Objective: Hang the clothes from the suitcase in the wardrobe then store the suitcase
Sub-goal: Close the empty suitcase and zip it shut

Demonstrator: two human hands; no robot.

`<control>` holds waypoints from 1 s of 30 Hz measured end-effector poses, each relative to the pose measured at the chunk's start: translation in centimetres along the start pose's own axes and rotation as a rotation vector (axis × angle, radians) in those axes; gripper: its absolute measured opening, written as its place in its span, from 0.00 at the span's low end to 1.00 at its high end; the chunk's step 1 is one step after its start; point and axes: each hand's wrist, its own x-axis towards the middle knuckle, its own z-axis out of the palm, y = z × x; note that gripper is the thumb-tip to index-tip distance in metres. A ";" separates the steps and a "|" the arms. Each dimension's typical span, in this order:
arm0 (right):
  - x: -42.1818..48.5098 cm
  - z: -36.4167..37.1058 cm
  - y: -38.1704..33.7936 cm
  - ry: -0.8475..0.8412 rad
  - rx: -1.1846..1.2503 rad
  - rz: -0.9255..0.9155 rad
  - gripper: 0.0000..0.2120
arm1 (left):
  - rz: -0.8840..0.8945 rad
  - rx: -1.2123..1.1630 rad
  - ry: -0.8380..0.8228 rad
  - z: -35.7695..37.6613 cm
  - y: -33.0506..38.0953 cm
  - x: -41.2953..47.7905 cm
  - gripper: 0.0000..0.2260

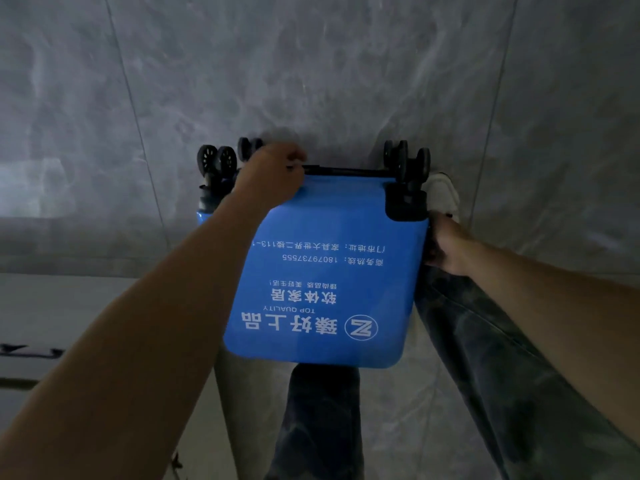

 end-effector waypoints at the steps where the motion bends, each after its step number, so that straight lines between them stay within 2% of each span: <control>1: 0.8 -0.1 0.0 0.019 -0.037 -0.008 0.22 | -0.034 0.042 -0.069 0.4 0.3 0.6 0.15; 3: 3.3 -0.6 0.7 0.069 -0.127 -0.009 0.28 | -0.089 0.130 -0.180 1.3 1.0 1.8 0.16; 6: 3.5 -0.6 0.8 0.048 -0.209 0.002 0.18 | -0.084 0.195 -0.259 1.9 1.5 3.2 0.16; 13: 2.7 -1.0 -0.5 -0.133 -0.204 0.121 0.13 | -0.011 0.286 -0.356 2.1 2.5 3.4 0.17; 21: 4.7 -2.7 -1.0 -0.168 -0.136 0.102 0.05 | -0.015 0.215 -0.432 3.8 5.0 3.4 0.19; 25: 4.6 -2.8 0.3 -0.119 0.065 0.043 0.12 | -0.069 0.118 -0.464 3.9 5.5 3.5 0.18; 28: 3.8 -2.5 0.7 -0.178 0.320 0.021 0.14 | -0.059 0.131 -0.509 3.6 5.4 3.7 0.19; 30: 3.4 -2.6 -0.3 -0.191 0.369 0.005 0.15 | -0.072 0.146 -0.541 3.5 5.1 3.8 0.19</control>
